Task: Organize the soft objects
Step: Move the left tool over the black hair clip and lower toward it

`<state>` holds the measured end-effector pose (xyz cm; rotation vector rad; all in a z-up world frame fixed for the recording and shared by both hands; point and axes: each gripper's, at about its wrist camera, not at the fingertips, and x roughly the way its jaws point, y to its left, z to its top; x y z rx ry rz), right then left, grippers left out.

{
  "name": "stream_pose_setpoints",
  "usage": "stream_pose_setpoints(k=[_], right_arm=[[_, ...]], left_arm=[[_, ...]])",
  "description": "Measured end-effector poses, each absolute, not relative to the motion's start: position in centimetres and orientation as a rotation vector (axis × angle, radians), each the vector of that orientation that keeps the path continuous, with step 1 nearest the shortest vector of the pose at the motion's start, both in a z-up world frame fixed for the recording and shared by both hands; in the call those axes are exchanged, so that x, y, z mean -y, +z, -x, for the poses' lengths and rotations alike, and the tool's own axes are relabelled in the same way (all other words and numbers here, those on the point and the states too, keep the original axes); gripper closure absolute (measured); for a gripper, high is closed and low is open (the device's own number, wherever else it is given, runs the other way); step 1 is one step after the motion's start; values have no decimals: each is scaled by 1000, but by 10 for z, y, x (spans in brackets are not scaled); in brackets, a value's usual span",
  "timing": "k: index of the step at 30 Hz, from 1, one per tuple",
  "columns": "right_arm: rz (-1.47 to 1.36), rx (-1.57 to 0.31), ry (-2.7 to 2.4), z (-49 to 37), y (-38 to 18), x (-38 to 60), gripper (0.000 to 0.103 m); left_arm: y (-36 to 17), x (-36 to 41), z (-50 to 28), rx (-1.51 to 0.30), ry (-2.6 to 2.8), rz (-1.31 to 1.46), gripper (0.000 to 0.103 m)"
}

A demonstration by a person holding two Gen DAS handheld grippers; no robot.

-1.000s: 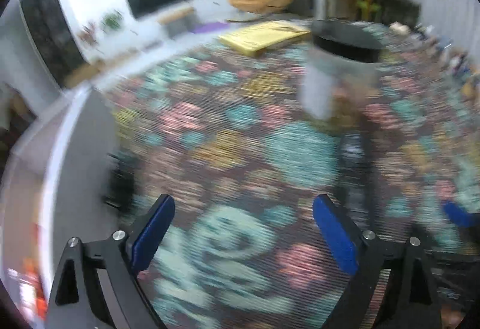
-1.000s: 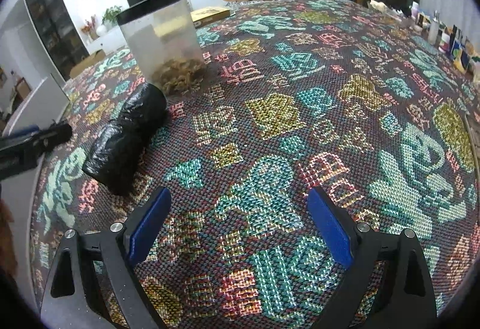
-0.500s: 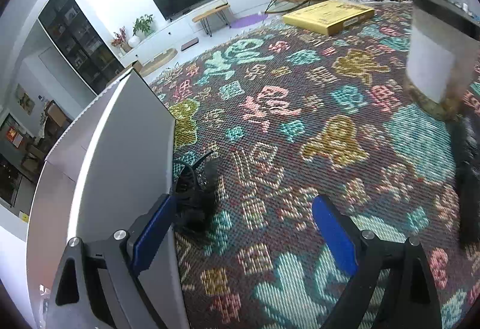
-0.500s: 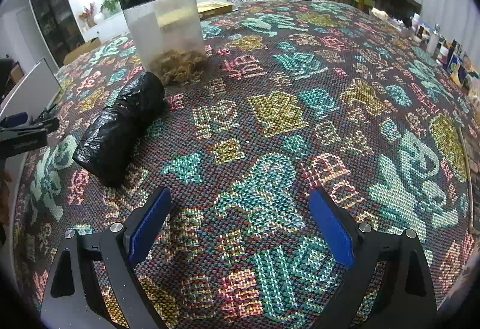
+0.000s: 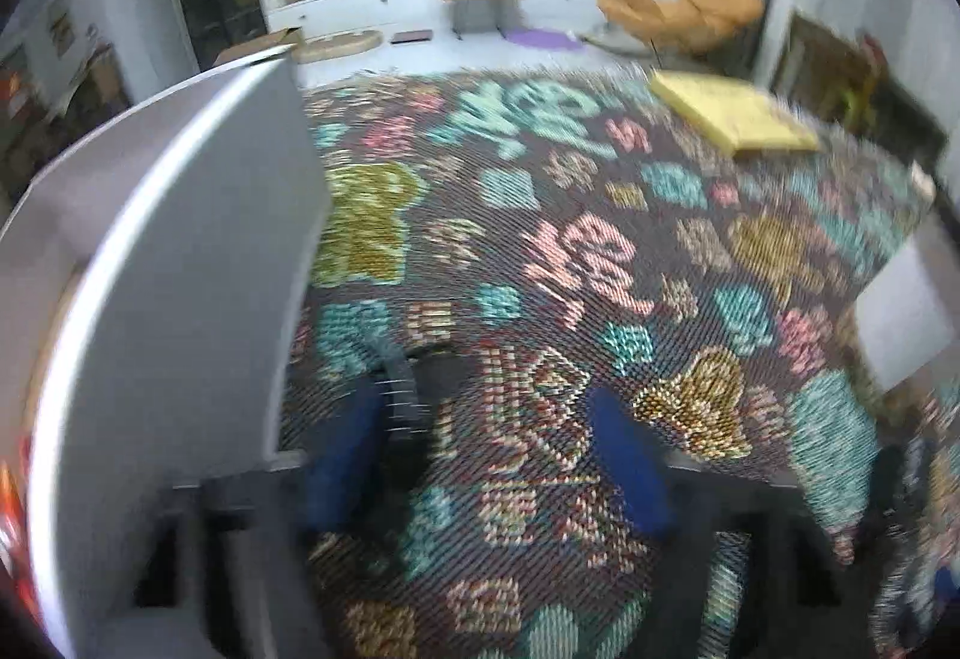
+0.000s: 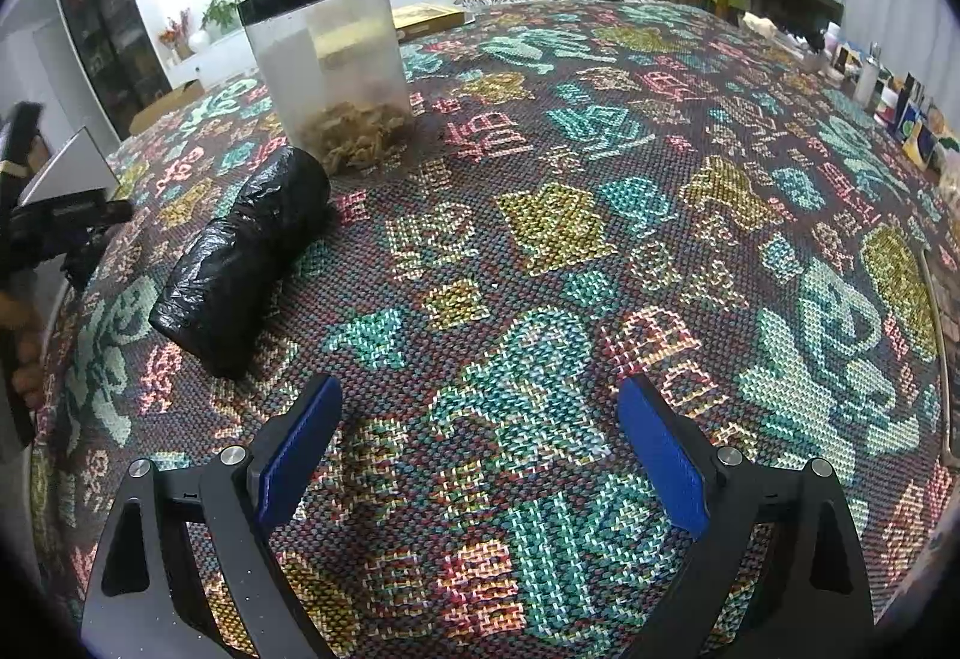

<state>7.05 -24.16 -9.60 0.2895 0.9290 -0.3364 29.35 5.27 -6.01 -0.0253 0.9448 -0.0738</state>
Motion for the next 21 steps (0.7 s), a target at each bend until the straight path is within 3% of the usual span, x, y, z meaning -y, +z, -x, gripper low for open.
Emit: stream_pose_setpoints(k=[2,4,7,8,9,11,18,19,20,21], right_arm=[[-288,-930,-337,-70,-96,242,8],[-290,-929,-336,-70,-96,242,8],[-294,-927,-335,-70,-96,243,8],[-292,-928,-336,-70,-96,242,8],[-290,-929,-336,-70,-96,242,8],[-288,-930,-337,-69,-96,243,8],[-286,-931,-338,-70,-96,242,8],[-285,-931,-338,-70,-96,242,8],[-282,-933,-339,-70,-96,242,8],[-279,-934,-340,-70,-96,242,8]], left_arm=[[-54,-64,-281,-970,-195,189,81],[-44,-54,-258,-949,-446,303,81],[-16,-23,-225,-832,-482,83,78],[-13,-21,-223,-816,-458,56,67],[-12,-22,-226,-809,-407,29,38],[-18,-27,-236,-800,-249,-26,1],[-75,-40,-284,-959,-107,-94,6],[-80,-40,-283,-974,-128,-85,13],[-83,-40,-278,-968,-144,-66,29],[-81,-43,-273,-938,-130,-46,58]])
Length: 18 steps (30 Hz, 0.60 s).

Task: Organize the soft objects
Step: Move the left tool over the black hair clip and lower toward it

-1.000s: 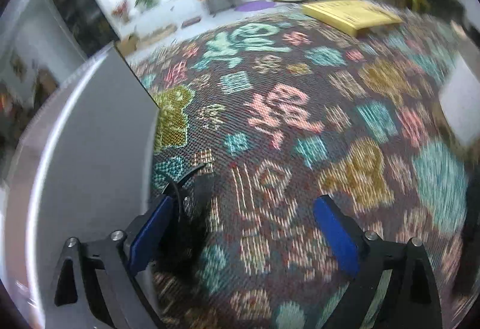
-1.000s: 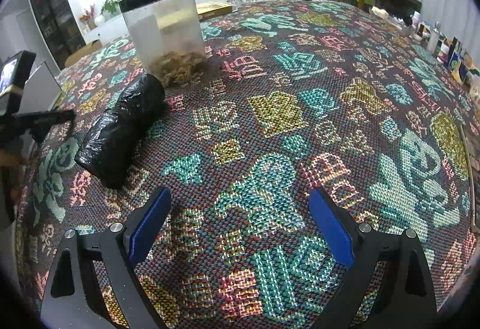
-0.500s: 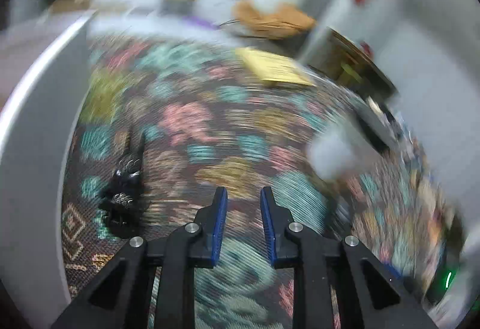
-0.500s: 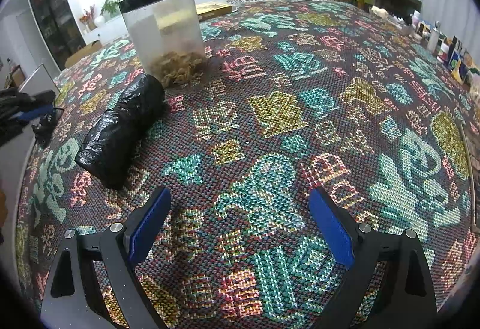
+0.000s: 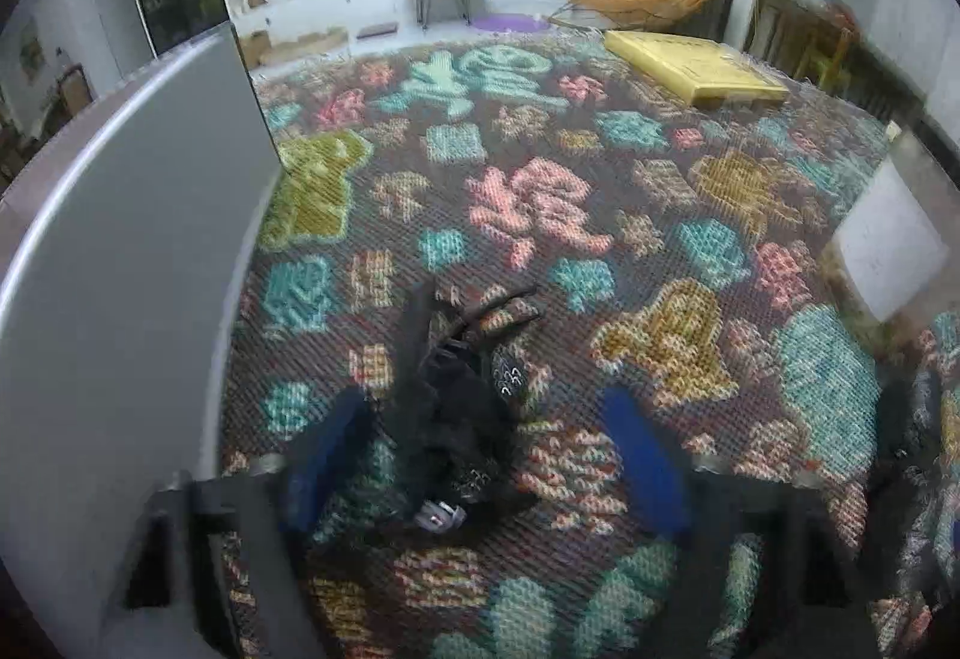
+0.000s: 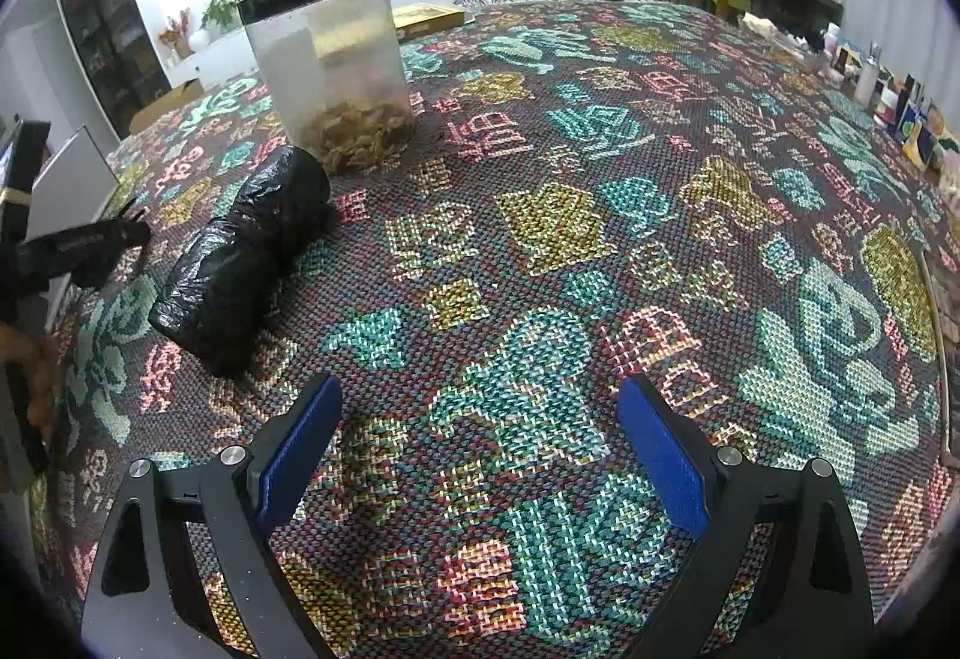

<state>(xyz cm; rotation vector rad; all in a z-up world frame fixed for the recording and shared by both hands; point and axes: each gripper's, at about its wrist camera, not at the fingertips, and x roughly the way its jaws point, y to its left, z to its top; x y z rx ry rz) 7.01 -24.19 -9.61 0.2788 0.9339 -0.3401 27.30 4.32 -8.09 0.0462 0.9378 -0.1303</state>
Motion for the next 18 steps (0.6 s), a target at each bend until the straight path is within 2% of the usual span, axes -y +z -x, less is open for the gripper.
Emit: stream_pose_setpoints(k=[2,5,8,10,12,14,15,18], right_arm=[[-277,-935,-341,-71,-96,241,8],[-278,-935,-340,-71,-96,241,8],[-278,-935,-340,-71,-96,241,8],[-282,-933,-338,-70,-96,241,8],[-289,-929,-335,-70,-96,242,8],[-296,-925,-332,-70,-96,242,8],[-297,-925,-331,-70,-96,242,8],[-278,-933,-340,-70,-96,242,8]], left_arm=[[-78,-48,-266,-933,-119,19,65],[-72,-33,-240,-942,-195,92,65],[-70,8,-204,-931,-288,24,64],[-73,27,-192,-942,-313,-15,53],[-76,37,-185,-941,-322,-71,15],[-80,41,-179,-925,-223,-182,3],[-80,38,-177,-927,-221,-186,0],[-83,24,-180,-958,-242,-95,0]])
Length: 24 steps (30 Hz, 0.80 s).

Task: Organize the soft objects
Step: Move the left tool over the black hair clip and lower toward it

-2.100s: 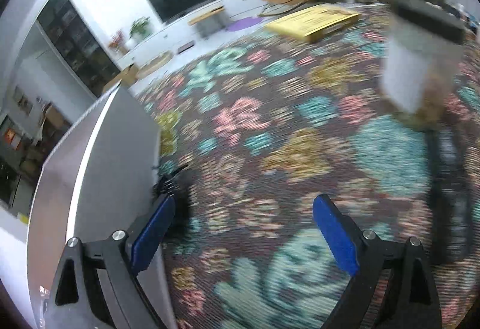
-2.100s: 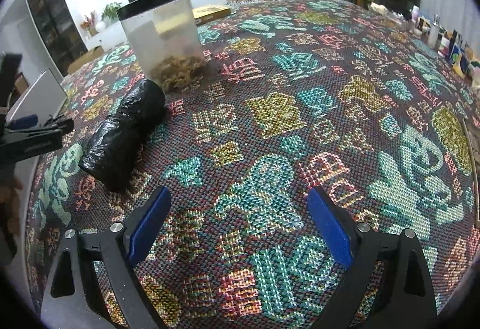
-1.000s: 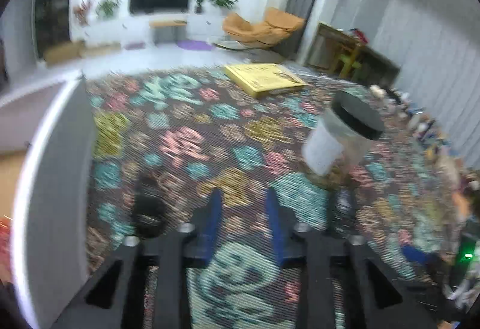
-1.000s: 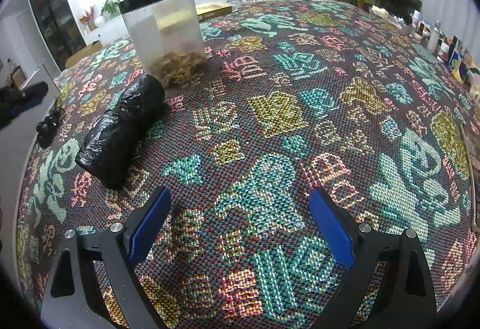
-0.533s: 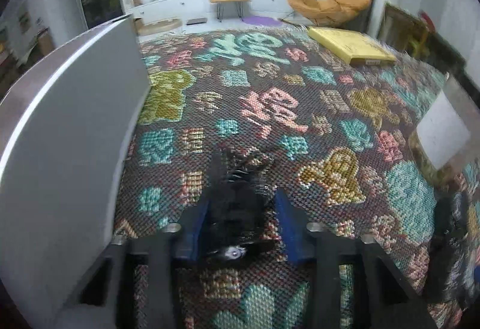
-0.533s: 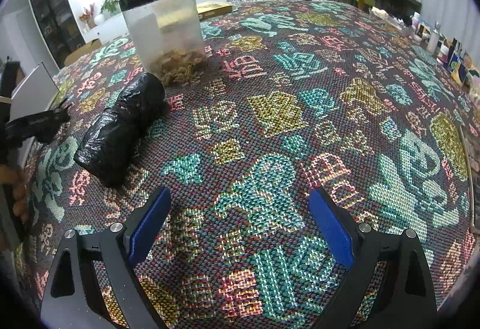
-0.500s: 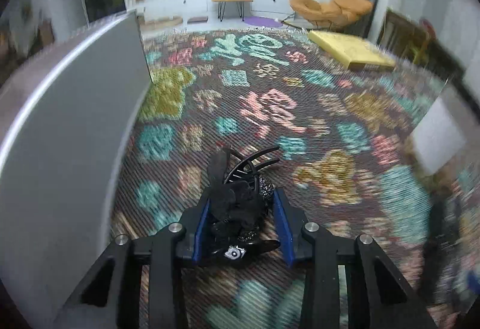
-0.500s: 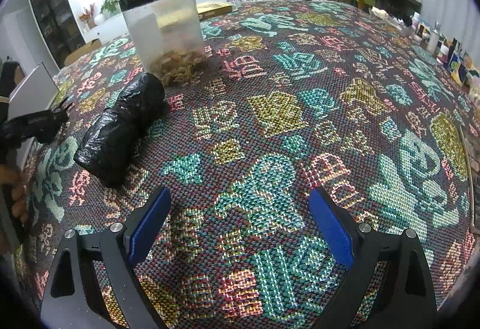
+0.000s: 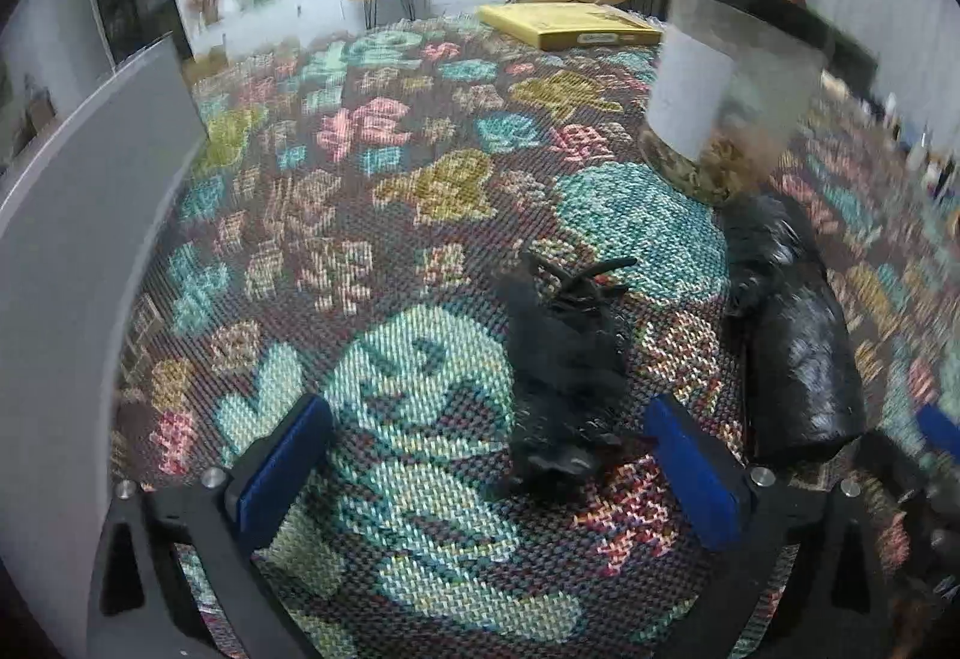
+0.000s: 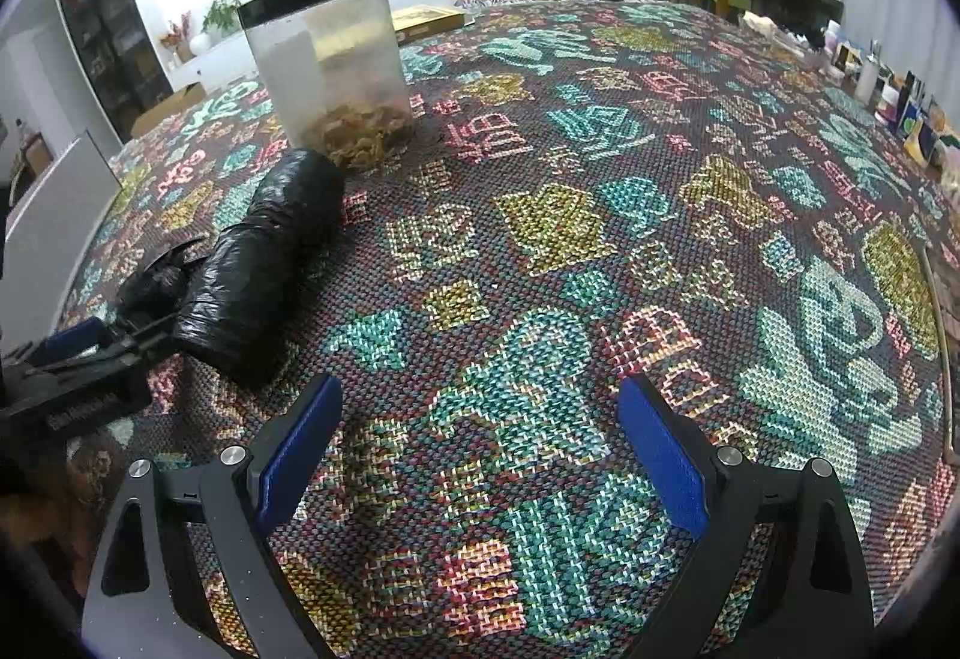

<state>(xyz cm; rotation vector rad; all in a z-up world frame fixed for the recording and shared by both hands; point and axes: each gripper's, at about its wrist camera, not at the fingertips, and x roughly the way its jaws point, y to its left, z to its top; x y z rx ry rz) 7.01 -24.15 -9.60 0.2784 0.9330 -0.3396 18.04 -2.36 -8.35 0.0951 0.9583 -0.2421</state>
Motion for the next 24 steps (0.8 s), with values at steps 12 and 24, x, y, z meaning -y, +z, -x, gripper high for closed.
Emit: stream_pose_setpoints(k=[12,24], right_arm=[[-215,-961,-363,-75,-99,235,8],[-211,-960,-364,-75,-99,234,8]], left_arm=[[-84,28,-189,-955,-231,-103,0],[-84,27,-186,-955,-230,-102,0]])
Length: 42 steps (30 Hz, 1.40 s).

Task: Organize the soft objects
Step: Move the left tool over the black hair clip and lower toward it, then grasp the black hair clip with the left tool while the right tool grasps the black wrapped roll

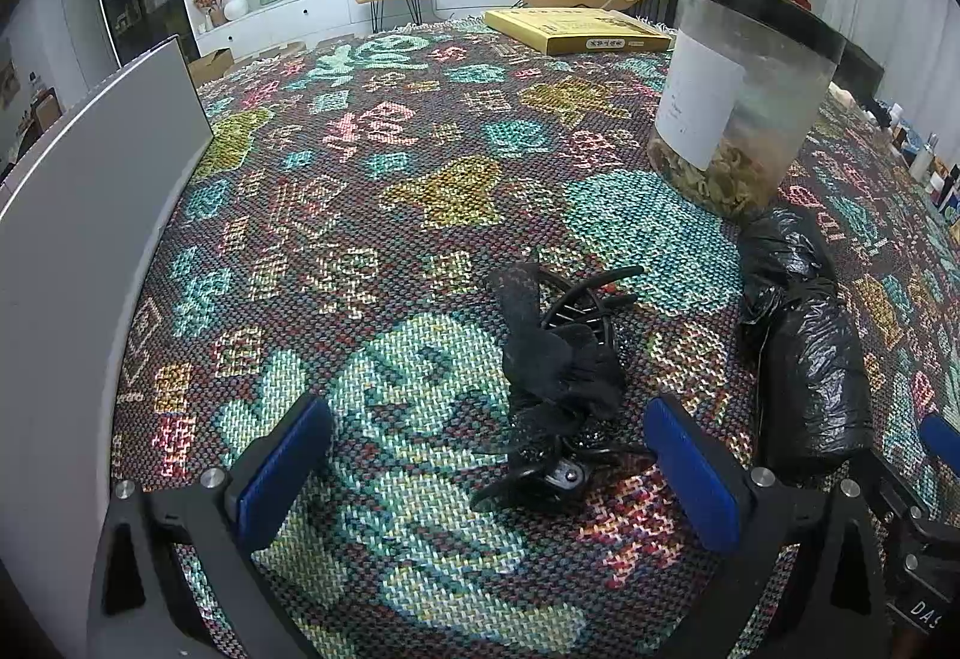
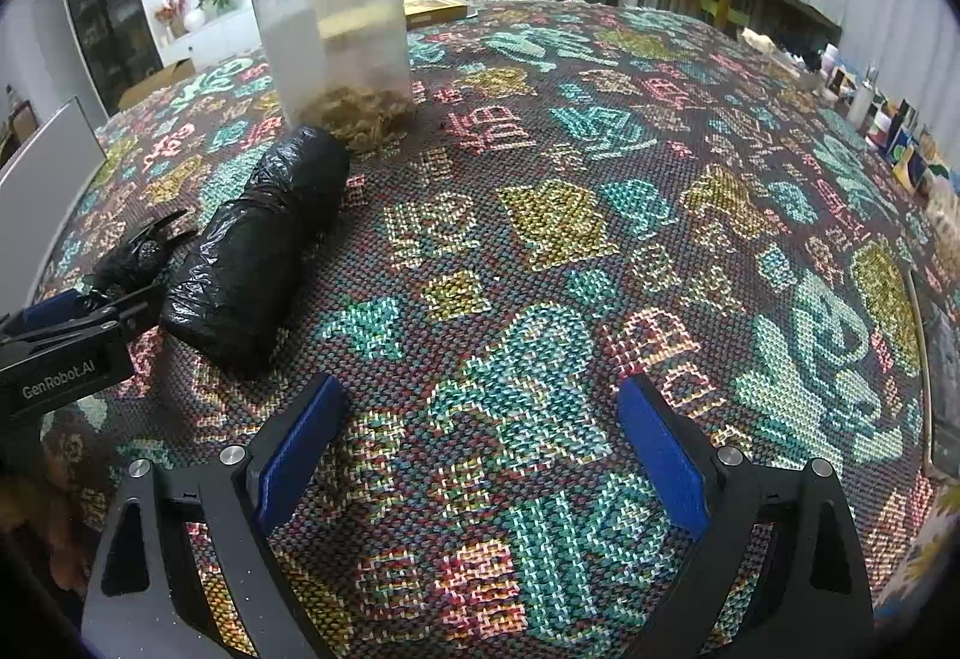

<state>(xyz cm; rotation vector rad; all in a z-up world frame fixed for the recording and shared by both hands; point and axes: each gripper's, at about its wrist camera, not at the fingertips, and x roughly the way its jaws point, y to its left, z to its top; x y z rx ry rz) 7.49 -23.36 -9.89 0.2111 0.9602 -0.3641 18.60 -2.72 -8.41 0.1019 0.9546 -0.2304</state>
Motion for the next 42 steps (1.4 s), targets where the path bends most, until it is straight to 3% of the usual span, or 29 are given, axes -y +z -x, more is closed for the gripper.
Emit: stream_pose_setpoints(k=[14,19,23,25,28,29,30,31,33,42], right_arm=[[-221,-954,-359,-74,-99,234,8],[-424,-829,-267,-63,-77,254,9],[-457,-858,-118,-104,-62,250,10],[-444,-905,-64,-128,-63,241,10],[-391,-1014,-20,-158,-77,227,18],[-367,-1039,-15,-162,-81,223,47],[-360,-1071,22,-165,-87,221,57],[-374,-1065,50,-164,-87,223,59],[-355,-1077,46,-159,-82,230,61],[-414,-975,-102,-166,-62,334,62]], left_arm=[[-84,27,-184,-957,-235,-101,0],[-78,19,-184,-1012,-337,-98,1],[-66,26,-178,-987,-369,-142,16],[-67,39,-179,-991,-387,-197,17],[-74,53,-181,-1004,-399,-259,29],[-75,54,-180,-991,-406,-254,31],[-75,53,-181,-983,-403,-242,35],[-76,52,-183,-984,-407,-214,38],[-74,50,-185,-963,-386,-211,61],[-62,37,-202,-964,-400,-7,62]])
